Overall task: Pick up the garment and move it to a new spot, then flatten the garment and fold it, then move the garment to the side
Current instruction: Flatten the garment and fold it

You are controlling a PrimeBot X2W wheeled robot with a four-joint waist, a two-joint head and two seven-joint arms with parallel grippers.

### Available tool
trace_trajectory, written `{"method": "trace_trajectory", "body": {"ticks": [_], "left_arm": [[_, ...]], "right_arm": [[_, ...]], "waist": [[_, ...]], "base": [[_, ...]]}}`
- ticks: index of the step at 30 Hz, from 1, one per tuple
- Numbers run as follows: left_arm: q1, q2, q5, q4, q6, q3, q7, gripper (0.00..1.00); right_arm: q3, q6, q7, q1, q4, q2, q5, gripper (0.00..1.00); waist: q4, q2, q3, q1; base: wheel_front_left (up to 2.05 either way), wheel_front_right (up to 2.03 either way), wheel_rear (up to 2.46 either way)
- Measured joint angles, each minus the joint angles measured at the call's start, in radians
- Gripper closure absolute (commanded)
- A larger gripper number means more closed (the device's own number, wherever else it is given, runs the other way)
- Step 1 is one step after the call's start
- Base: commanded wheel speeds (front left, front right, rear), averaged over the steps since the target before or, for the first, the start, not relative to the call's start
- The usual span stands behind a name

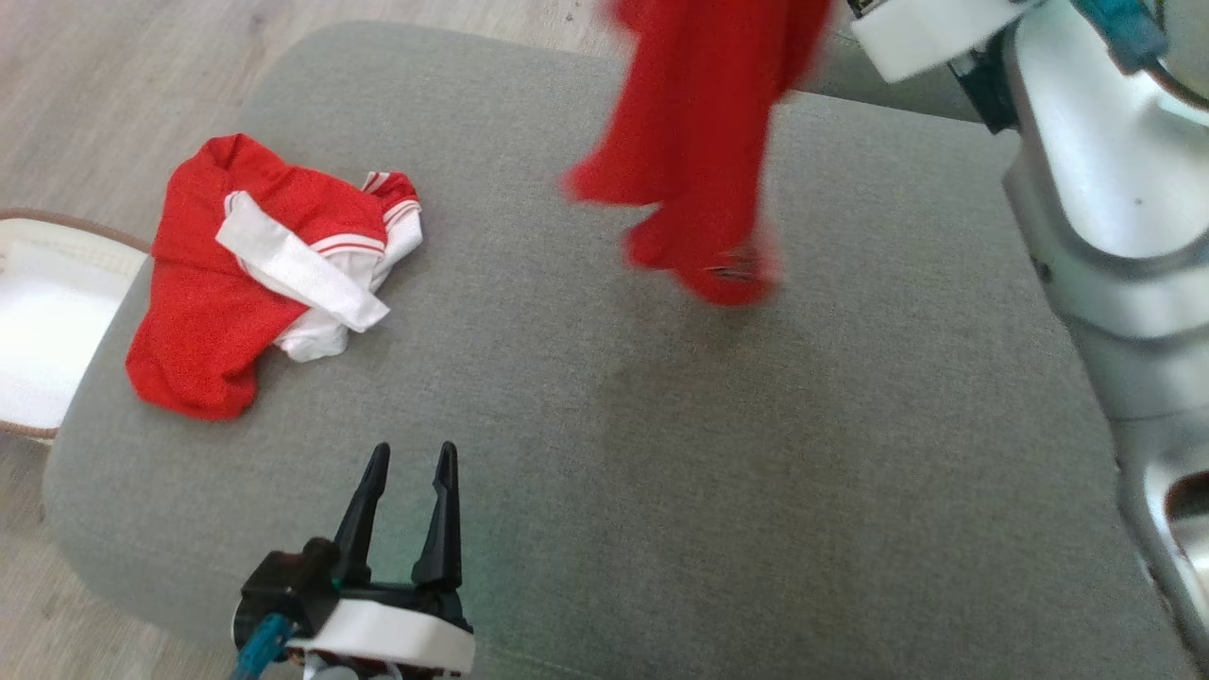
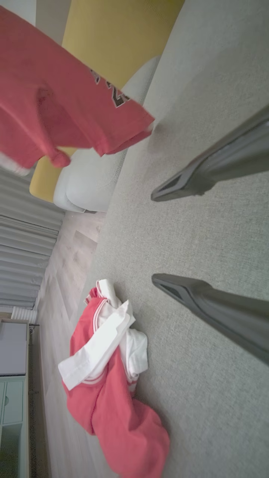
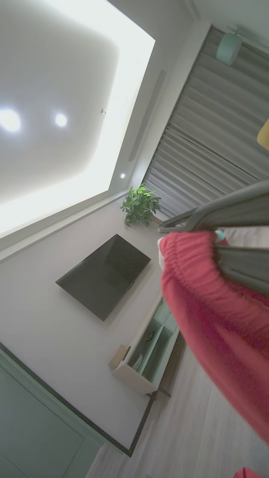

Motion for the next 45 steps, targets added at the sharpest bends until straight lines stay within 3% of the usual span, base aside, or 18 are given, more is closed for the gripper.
{"method": "trace_trajectory", "body": {"ticks": [4, 8, 9, 10, 11, 12, 17, 20, 27, 40, 45], "left_arm": [[0.005, 0.0, 0.0, 0.0, 0.001, 0.007, 0.0, 0.0], [0.001, 0.0, 0.0, 0.0, 0.001, 0.007, 0.0, 0.0], [-0.001, 0.0, 0.0, 0.0, 0.001, 0.007, 0.0, 0.0], [-0.004, 0.0, 0.0, -0.001, 0.001, 0.008, 0.0, 0.0], [-0.007, 0.0, 0.0, -0.001, 0.001, 0.009, 0.0, 0.0], [-0.01, 0.0, 0.001, -0.001, 0.001, 0.01, 0.0, 0.0], [-0.045, 0.0, 0.012, 0.002, 0.001, 0.015, 0.0, 0.0], [-0.067, 0.0, 0.013, 0.008, -0.001, 0.017, 0.0, 0.0], [-0.152, 0.0, 0.007, 0.022, -0.01, -0.036, 0.0, 0.0], [-0.37, -0.005, -0.169, 0.288, -0.012, -0.304, 0.0, 0.0], [-0.494, -0.006, -0.225, 0.377, -0.018, -0.339, 0.0, 0.0]], "right_arm": [[0.006, 0.0, 0.0, 0.098, -0.027, -0.077, 0.02, 1.0], [-0.012, 0.0, 0.0, 0.328, 0.011, -0.168, 0.036, 1.0], [-0.03, 0.0, 0.001, 0.391, 0.029, -0.185, 0.038, 0.82], [-0.052, 0.0, 0.001, 0.449, 0.051, -0.2, 0.038, 0.57], [-0.086, 0.0, 0.002, 0.505, 0.076, -0.209, 0.039, 0.17], [-0.129, 0.0, 0.002, 0.556, 0.102, -0.211, 0.041, 0.0], [-0.339, 0.0, 0.004, 0.709, 0.171, -0.187, 0.049, 0.0], [-0.462, 0.0, 0.004, 0.727, 0.146, -0.114, 0.034, 0.0], [-0.554, 0.0, 0.004, 0.731, 0.056, -0.027, -0.027, 0.0], [-0.513, 0.0, 0.004, 0.74, 0.067, 0.013, -0.078, 0.0], [-0.48, 0.0, 0.004, 0.736, 0.059, 0.014, -0.078, 0.0]], "waist": [[-0.031, 0.0, 0.009, 0.0001], [-0.077, 0.0, 0.026, 0.0003], [-0.089, 0.0, 0.032, 0.0003], [-0.1, 0.0, 0.037, 0.0003], [-0.112, 0.0, 0.043, 0.0003], [-0.123, 0.0, 0.048, 0.0003], [-0.178, 0.0, 0.066, 0.0003], [-0.217, 0.0, 0.068, 0.0003], [-0.256, 0.0, 0.076, 0.0003], [-0.313, 0.0, 0.13, 0.0003], [-0.335, 0.0, 0.162, 0.0003]], "base": [[0.0, 0.0, 0.0], [0.0, 0.0, 0.0], [0.0, 0.0, 0.0], [0.0, 0.0, 0.0], [0.0, 0.0, 0.0], [0.0, 0.0, 0.0], [0.0, 0.0, 0.0], [0.0, 0.0, 0.0], [0.0, 0.0, 0.0], [0.0, 0.0, 0.0], [0.0, 0.0, 0.0]]}}
